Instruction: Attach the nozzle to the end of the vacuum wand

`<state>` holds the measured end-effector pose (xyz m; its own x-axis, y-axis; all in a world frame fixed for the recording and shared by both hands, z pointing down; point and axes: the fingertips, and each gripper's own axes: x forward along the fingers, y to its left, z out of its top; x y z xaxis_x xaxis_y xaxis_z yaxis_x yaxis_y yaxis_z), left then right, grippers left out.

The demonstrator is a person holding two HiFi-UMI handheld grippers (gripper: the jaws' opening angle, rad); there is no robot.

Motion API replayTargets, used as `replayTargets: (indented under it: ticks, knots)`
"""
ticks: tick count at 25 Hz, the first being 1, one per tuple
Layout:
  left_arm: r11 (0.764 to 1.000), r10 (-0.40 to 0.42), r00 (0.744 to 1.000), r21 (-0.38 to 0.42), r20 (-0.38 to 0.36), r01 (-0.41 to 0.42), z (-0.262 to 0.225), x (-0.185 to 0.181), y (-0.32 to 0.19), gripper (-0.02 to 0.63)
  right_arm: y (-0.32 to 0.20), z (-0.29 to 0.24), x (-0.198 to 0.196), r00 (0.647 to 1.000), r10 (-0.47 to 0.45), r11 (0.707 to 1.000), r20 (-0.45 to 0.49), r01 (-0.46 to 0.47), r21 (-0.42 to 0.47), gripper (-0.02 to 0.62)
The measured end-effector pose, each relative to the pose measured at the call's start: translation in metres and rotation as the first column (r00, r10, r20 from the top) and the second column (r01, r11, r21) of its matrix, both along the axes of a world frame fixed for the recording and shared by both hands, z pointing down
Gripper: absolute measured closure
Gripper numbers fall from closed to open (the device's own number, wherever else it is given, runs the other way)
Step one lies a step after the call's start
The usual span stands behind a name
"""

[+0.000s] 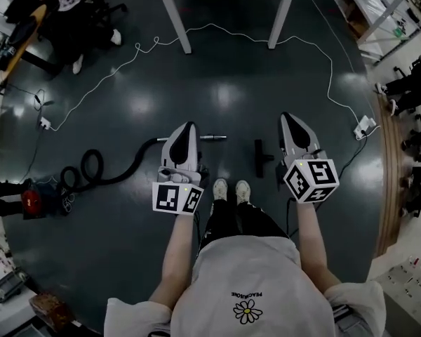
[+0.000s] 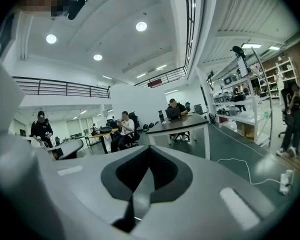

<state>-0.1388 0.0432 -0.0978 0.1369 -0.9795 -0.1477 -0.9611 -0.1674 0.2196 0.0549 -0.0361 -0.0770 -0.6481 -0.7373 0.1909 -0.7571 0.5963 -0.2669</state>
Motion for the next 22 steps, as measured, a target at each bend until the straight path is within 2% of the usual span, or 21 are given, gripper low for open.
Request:
replayTargets:
  ticks: [3, 5, 7, 10, 12, 15, 17, 19, 22]
  knots:
    - [0.999, 0.025, 1.0, -0.031, -0.016, -0.026, 0.046, -0.007, -0.014, 0.607, -0.006, 0.041, -0.012, 1.0, -0.011, 0.999, -0.005, 0.011, -0.033, 0.591]
    - [0.998, 0.054, 0.999, -0.032, -0.002, -0.054, 0.109, -0.014, -0.024, 0.606, -0.01, 0.101, -0.018, 1.0, -0.012, 0.999, -0.019, 0.011, -0.034, 0.591]
    - [0.997, 0.073, 0.997, -0.042, 0.015, -0.072, 0.206, -0.026, -0.039, 0.606, -0.022, 0.195, -0.018, 0.999, 0.019, 0.999, -0.047, -0.02, -0.028, 0.591]
    - [0.996, 0.077, 0.997, -0.056, 0.024, -0.076, 0.378, -0.04, -0.07, 0.606, -0.046, 0.366, -0.003, 0.993, 0.08, 0.996, -0.081, -0.083, -0.034, 0.591]
    - [0.997, 0.077, 0.996, -0.024, 0.043, -0.076, 0.477, -0.038, -0.089, 0.606, -0.059, 0.469, 0.013, 0.992, 0.109, 0.993, -0.065, -0.111, -0.027, 0.591]
    - [0.996, 0.07, 0.995, 0.047, 0.068, -0.073, 0.592, -0.032, -0.106, 0.606, -0.074, 0.596, 0.023, 0.992, 0.128, 0.992, -0.024, -0.128, 0.003, 0.591]
    - [0.995, 0.066, 0.997, 0.074, 0.047, -0.07, 0.648, -0.036, -0.111, 0.606, -0.082, 0.661, 0.016, 0.992, 0.128, 0.992, 0.014, -0.128, 0.016, 0.591]
    - [0.996, 0.062, 0.998, 0.067, 0.019, -0.063, 0.688, -0.041, -0.11, 0.606, -0.085, 0.707, 0.006, 0.991, 0.124, 0.992, 0.055, -0.125, 0.007, 0.591]
    - [0.998, 0.064, 0.996, 0.006, 0.058, -0.064, 0.728, -0.034, -0.096, 0.606, -0.074, 0.743, -0.008, 0.997, 0.075, 0.997, 0.011, -0.075, -0.029, 0.591]
